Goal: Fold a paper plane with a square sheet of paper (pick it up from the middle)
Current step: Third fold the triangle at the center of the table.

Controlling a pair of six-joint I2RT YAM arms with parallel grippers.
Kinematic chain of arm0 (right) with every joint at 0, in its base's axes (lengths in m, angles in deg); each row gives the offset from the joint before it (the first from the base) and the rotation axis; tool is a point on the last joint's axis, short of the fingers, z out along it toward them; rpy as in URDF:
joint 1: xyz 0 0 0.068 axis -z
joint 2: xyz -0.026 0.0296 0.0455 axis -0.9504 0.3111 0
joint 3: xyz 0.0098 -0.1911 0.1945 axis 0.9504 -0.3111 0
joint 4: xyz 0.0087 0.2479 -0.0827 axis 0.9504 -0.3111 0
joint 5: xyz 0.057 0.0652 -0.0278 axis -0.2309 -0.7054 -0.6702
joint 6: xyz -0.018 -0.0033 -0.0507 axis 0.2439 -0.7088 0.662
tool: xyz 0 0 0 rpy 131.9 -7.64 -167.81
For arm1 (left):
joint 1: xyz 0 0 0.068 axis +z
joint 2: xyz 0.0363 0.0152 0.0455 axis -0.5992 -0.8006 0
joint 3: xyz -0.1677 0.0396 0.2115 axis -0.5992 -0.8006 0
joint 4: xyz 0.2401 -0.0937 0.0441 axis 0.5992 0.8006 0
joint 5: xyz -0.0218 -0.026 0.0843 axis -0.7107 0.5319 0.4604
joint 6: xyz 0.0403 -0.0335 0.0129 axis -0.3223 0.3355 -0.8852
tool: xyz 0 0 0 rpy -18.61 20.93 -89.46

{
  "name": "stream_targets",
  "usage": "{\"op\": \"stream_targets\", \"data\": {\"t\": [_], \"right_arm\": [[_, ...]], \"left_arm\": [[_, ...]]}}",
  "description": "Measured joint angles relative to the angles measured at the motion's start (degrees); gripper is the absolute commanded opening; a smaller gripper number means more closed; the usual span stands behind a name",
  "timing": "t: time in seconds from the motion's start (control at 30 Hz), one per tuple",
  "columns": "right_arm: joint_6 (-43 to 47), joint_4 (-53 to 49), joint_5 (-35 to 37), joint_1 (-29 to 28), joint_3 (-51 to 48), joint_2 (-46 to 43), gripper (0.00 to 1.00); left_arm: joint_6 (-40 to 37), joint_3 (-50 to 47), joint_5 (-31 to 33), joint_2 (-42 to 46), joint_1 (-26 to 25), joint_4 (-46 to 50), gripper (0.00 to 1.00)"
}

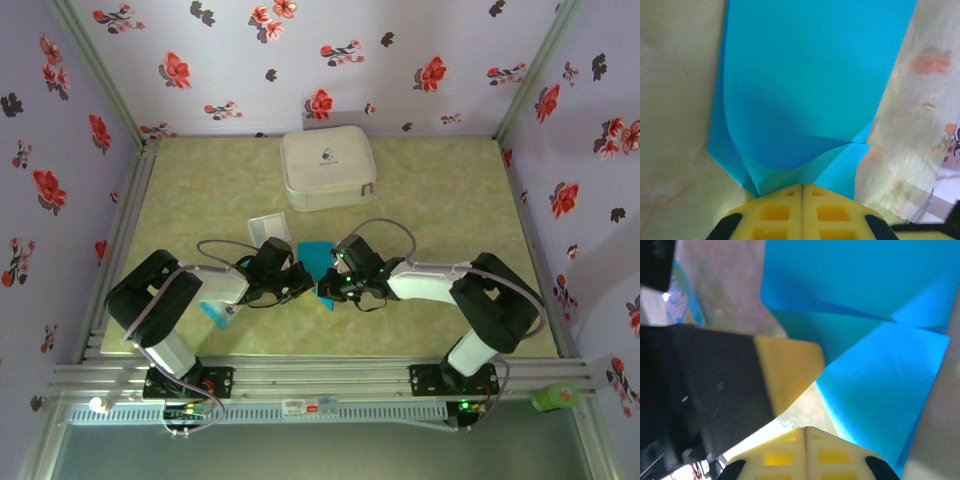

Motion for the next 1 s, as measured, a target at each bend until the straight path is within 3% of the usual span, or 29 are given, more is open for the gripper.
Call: {"op": "stream_targets", "data": {"t": [0.4,0.6,1.0], "right_arm": [[-1.5,3.5,-0.2,1.7,-1.5,3.8,0.02],[-1.2,4.1,-0.3,1.7,-1.9,3.6,0.02],[-1.2,4.1,-0.3,1.7,-1.9,3.6,0.01]], "left_arm": [[-0.4,0.0,-0.2,0.3,0.0,0.3,0.00],[-2.7,1.3,-0.2,2.9,0.0,4.8,0.07],[-5.2,6.9,-0.4,0.0,-0.9,8.9,0.03]]}}
